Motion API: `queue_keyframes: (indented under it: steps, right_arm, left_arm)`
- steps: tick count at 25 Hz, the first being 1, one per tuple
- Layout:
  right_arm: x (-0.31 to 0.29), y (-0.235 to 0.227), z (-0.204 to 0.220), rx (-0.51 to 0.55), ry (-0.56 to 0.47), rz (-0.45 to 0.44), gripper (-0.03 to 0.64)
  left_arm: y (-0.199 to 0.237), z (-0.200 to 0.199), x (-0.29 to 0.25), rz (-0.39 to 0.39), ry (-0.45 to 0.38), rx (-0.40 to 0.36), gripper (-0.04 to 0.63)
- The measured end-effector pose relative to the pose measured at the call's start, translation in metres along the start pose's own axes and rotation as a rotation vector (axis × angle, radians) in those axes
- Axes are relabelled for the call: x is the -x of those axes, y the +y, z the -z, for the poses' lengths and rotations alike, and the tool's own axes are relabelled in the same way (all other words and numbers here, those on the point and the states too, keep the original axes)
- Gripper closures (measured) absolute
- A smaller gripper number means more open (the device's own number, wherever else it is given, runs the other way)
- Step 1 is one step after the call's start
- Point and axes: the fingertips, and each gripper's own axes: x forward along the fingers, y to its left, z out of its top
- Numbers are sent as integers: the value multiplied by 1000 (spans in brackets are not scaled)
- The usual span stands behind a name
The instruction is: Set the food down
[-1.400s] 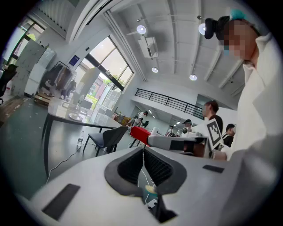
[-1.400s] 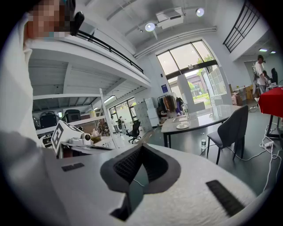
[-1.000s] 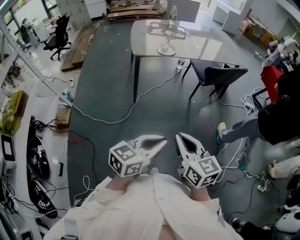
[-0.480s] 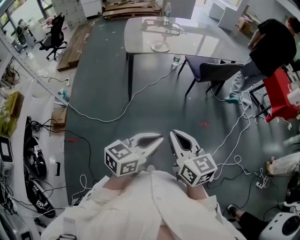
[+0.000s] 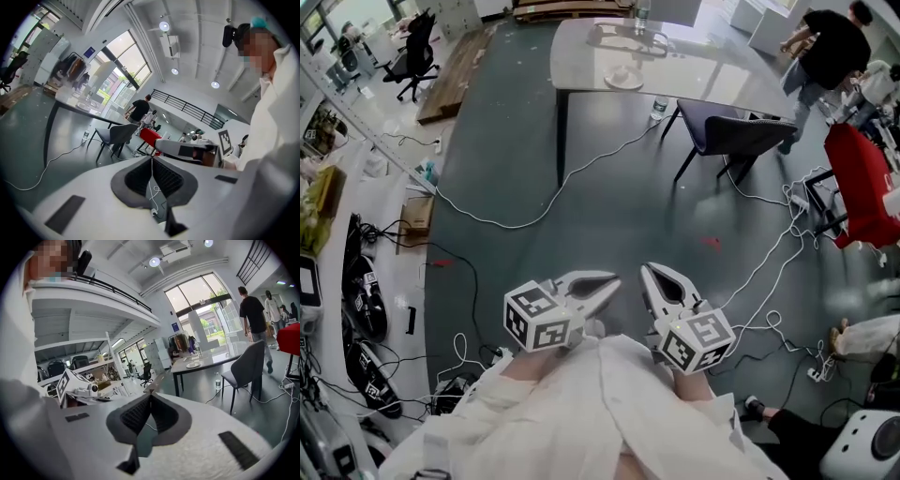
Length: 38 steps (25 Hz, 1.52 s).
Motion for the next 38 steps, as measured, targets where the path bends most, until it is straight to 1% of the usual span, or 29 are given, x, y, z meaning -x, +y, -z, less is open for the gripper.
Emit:
queue_keyframes:
  steps: [6,10,14,20,25,29,32,35,38]
  right_arm:
    - [-31,-12,-14,1,-4,-30,614]
    - [-66,-29,-25,0,-7,-21,614]
    - [-111,-59,-46,-8,4,-2,614]
    - [-181,-95,-101,8,-39,41,614]
    - [-240,-122,-122,1,-37,63,614]
    - [-278,-142,-143,6,-46,81,614]
    - [-298,-150,-154,7,-51,95,614]
    - [-310,-157,-157,-1,-45,109,614]
    - [-314,-165,-151,-23,-18,122,614]
  left_arm:
    - [31,-23,-11,-10,-10,-5,574]
    - [65,-47,-20,-13,-17,-17,574]
    - [108,-87,-35,-6,-11,-31,574]
    - [173,-158,-56,33,-5,-66,574]
    - [225,-194,-75,69,10,-62,574]
    - [261,-225,-85,85,12,-82,574]
    - [282,-238,-87,90,9,-77,574]
    - [297,-243,-92,99,16,-60,574]
    - [305,-242,-98,108,16,-20,574]
